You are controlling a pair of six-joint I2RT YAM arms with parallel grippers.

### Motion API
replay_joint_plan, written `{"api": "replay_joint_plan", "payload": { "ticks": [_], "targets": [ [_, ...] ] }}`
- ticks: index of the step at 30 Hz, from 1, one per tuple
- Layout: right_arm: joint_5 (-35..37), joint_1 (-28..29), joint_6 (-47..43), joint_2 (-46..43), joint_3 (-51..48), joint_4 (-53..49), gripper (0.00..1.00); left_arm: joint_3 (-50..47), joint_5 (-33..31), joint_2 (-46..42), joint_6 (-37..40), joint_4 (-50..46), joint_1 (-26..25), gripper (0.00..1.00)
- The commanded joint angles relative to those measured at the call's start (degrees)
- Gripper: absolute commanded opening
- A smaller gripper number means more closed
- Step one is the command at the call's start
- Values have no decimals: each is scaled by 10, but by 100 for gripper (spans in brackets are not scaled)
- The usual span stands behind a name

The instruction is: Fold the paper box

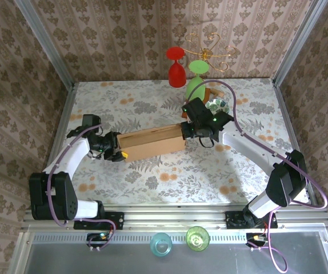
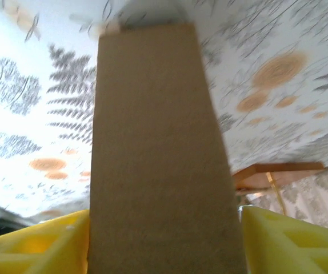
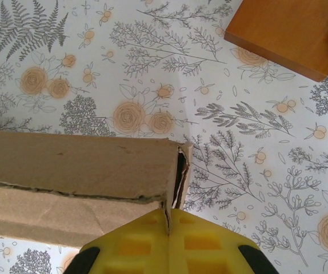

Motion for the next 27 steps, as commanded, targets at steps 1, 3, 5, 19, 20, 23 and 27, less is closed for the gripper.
{"api": "replay_joint_plan", "payload": {
  "ticks": [1, 3, 5, 19, 20, 23, 27],
  "targets": [
    [24, 2, 15, 23, 15, -59, 0, 16, -37, -8, 74, -2, 13, 72],
    [25, 2, 19, 29, 24, -66, 0, 18, -37, -19, 101, -8, 14, 75],
    [26, 2, 24, 34, 33, -70, 0, 10, -34, -34, 116, -4, 15, 75],
    [22, 2, 23, 77, 99, -107, 0, 106, -227, -137, 461, -200, 52, 49],
    [22, 2, 23, 80, 103, -109, 0, 112, -232, -144, 507, -195, 48, 40],
    [20, 2, 23, 84, 109, -114, 0, 120, -219, -162, 638, -173, 27, 33],
    [18, 2, 22, 87, 112, -117, 0, 136, -227, -172, 748, -176, -18, 33]
  ]
}}
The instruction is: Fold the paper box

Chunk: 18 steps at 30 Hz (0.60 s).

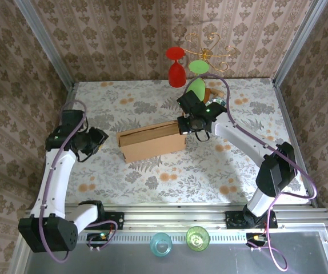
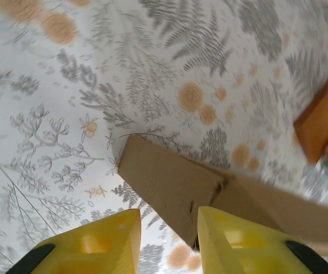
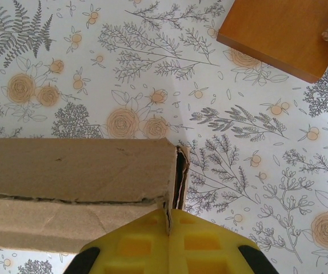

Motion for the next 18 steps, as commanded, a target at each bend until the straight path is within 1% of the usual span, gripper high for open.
{"api": "replay_joint_plan", "payload": {
  "ticks": [1, 5, 10, 14, 18],
  "targets": [
    [8, 3, 8, 18, 11, -44, 0, 30, -29, -7, 164, -22, -34, 34],
    [6, 2, 7, 19, 11, -44, 0, 50, -54, 9, 200, -20, -87, 38],
    [7, 1, 6, 19, 10, -45, 0, 66, -74, 47, 213, -24, -124, 38],
    [5, 1, 8, 19, 7, -44, 0, 75, -111, 68, 210, -34, -133, 36],
    [5, 0, 9, 19, 3, -42, 0, 79, -107, 77, 206, -10, -133, 31]
  ]
}}
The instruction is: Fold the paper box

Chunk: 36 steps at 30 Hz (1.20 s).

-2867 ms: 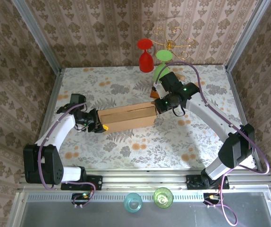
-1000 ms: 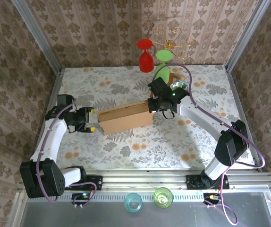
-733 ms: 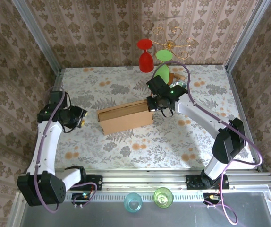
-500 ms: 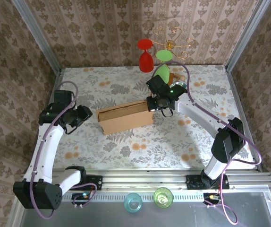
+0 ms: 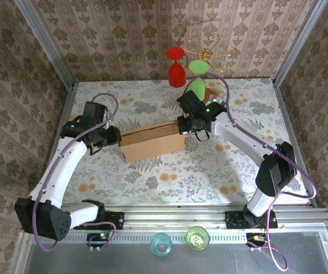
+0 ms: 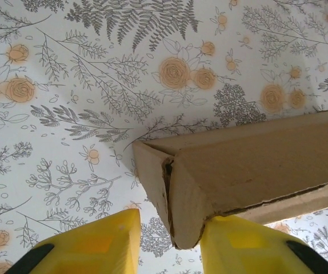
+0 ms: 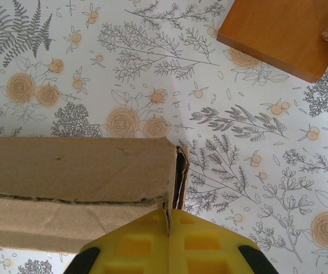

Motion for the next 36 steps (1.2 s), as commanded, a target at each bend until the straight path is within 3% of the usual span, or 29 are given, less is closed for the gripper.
{"api": "replay_joint_plan", "payload": {
  "ticks": [1, 9, 19, 36],
  "targets": [
    [5, 0, 10, 17, 0, -40, 0, 23, -17, 6, 11, 5, -2, 29],
    [4, -1, 9, 17, 3, -40, 0, 5, -8, 17, -3, 31, -6, 11],
    [3, -3, 11, 16, 0, -40, 0, -8, -28, 19, -13, 35, -18, 1],
    [1, -3, 16, 11, -18, -35, 0, -92, -81, -24, -19, 78, -45, 0]
  ]
}}
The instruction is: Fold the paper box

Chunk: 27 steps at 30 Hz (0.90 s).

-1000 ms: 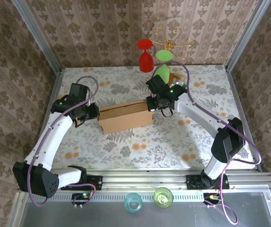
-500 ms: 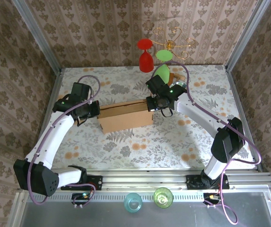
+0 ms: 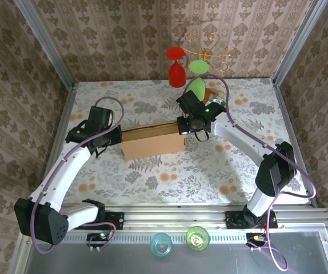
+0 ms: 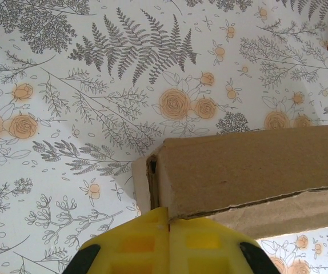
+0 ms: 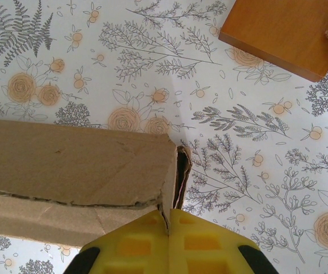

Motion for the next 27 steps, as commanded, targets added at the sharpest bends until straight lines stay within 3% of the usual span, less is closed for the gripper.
{"api": "replay_joint_plan", "payload": {
  "ticks": [1, 5, 10, 15, 21, 27],
  "targets": [
    [0, -2, 15, 7, -18, -37, 0, -32, -24, -2, -14, -22, -9, 0],
    [-10, -7, 27, -7, -17, -41, 6, -46, -44, -7, -21, -14, -20, 0],
    [-67, -28, 69, -34, -7, -55, 34, -49, -57, -4, -25, -15, -24, 0],
    [-138, -52, 149, -82, -15, -45, 48, -50, -62, -3, -24, -15, -27, 0],
    [-234, -102, 375, -147, -108, 99, 62, -47, -66, -2, -23, -12, -30, 0],
    [-298, -110, 597, -123, -169, 256, 67, -47, -72, -3, -21, -13, -35, 0]
  ]
}}
